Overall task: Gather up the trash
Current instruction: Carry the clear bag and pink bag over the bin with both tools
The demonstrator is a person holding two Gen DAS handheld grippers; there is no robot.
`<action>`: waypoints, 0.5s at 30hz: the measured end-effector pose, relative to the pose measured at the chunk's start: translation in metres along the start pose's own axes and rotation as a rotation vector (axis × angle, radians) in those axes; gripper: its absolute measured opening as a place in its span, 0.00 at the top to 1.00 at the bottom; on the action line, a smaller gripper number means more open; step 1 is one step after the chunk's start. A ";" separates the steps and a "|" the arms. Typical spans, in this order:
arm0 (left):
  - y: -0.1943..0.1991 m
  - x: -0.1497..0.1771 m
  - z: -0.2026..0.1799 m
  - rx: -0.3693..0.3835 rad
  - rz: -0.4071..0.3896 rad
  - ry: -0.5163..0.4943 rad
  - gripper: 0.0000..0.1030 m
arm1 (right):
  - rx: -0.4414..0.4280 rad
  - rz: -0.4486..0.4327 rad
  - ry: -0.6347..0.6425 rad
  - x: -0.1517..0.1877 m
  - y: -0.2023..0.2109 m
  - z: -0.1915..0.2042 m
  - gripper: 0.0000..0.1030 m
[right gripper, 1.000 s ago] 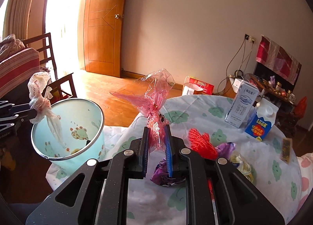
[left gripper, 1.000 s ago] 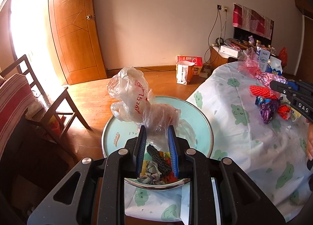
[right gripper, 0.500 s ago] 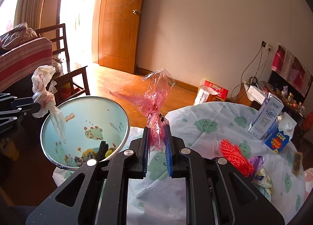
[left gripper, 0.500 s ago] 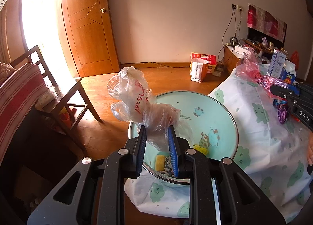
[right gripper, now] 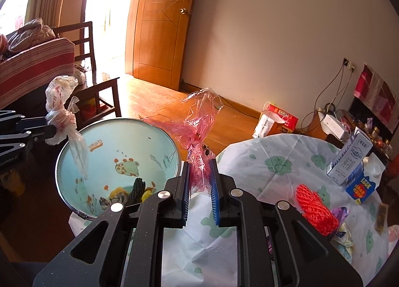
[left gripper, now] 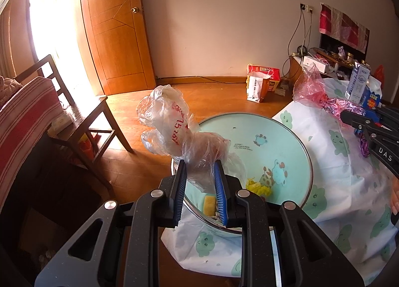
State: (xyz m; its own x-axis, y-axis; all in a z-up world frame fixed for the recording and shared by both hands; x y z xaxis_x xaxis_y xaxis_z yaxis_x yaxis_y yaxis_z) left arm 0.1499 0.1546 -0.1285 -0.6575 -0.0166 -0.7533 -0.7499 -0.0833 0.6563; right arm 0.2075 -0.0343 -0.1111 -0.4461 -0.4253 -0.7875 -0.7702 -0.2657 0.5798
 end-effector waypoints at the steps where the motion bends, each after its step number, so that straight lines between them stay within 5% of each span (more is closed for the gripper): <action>1: 0.000 0.000 0.000 0.000 0.000 0.000 0.78 | 0.000 -0.002 0.013 -0.001 0.000 0.002 0.85; 15: 0.000 0.001 -0.005 0.014 -0.003 -0.010 0.78 | -0.013 -0.004 0.037 -0.007 -0.003 0.015 0.85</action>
State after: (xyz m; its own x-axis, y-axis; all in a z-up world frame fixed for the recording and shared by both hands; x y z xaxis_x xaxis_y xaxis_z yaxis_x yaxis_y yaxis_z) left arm 0.1492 0.1498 -0.1294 -0.6555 -0.0063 -0.7551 -0.7530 -0.0698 0.6543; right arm 0.2062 -0.0173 -0.1103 -0.4256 -0.4562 -0.7815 -0.7656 -0.2789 0.5797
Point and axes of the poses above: each gripper's, at about its wrist camera, not at the fingertips, and y roughly against the way its jaws point, z to its left, x to its underside, the point moved 6 cm from there along -y, roughly the way its jaws point, and after that the axes turned 3 degrees about x, right-handed, at the moved point
